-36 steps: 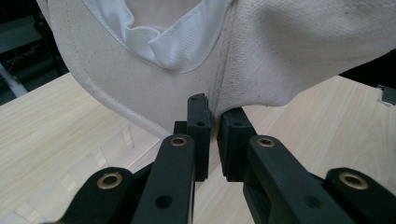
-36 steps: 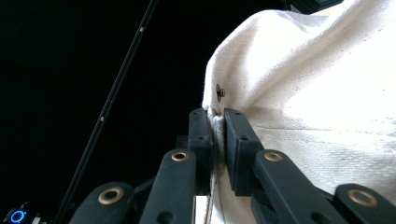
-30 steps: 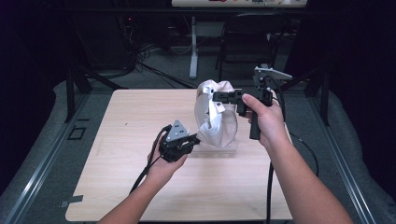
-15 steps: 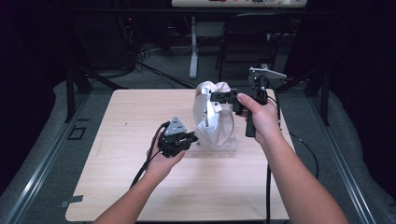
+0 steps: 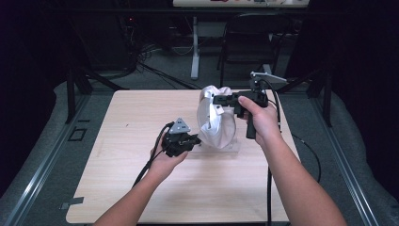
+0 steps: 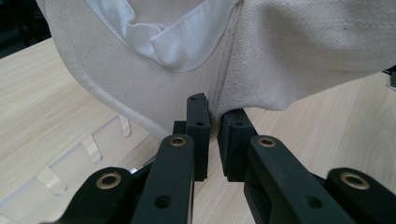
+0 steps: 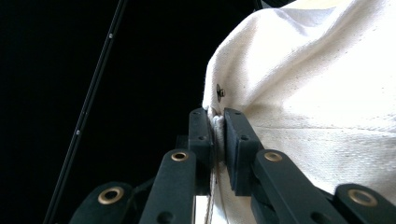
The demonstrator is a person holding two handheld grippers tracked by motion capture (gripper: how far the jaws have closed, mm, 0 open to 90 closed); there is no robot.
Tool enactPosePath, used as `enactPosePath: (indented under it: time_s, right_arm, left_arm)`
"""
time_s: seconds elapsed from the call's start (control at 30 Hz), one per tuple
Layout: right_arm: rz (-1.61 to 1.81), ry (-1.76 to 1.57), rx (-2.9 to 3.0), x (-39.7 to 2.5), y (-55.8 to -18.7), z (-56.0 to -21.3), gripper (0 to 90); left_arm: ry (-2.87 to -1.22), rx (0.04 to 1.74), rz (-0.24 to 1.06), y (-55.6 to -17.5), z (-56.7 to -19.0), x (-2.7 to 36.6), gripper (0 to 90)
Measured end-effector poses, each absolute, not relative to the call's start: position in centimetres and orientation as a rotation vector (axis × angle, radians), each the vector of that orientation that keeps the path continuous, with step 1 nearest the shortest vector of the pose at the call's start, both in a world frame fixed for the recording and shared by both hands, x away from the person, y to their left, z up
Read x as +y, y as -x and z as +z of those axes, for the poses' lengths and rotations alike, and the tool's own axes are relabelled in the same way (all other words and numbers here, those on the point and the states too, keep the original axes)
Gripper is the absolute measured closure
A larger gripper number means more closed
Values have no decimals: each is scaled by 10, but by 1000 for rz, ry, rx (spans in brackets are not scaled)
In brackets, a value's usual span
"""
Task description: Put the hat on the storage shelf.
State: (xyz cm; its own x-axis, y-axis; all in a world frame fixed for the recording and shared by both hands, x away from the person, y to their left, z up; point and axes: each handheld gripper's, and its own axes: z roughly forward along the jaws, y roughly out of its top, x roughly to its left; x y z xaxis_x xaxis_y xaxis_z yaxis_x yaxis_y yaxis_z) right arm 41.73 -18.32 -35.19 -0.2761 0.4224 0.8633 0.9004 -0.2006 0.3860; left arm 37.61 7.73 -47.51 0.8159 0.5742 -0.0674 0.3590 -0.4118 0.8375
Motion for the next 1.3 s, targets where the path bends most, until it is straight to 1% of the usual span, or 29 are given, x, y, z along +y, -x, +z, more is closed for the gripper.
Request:
enactPosePath:
  time_s: [0.43, 0.93, 1.3]
  right_arm:
    - [-1472, 1547, -1638, -173, -423, -356, 824]
    - [-1440, 1500, -1661, -161, -418, -364, 823]
    - [-1427, 1492, -1670, -153, -417, -368, 823]
  left_arm:
    - [-2014, 715, 212, -388, -480, 83, 836]
    - [-2018, 706, 248, -378, -495, 90, 842]
    - [-2024, 786, 246, -377, -505, 91, 847]
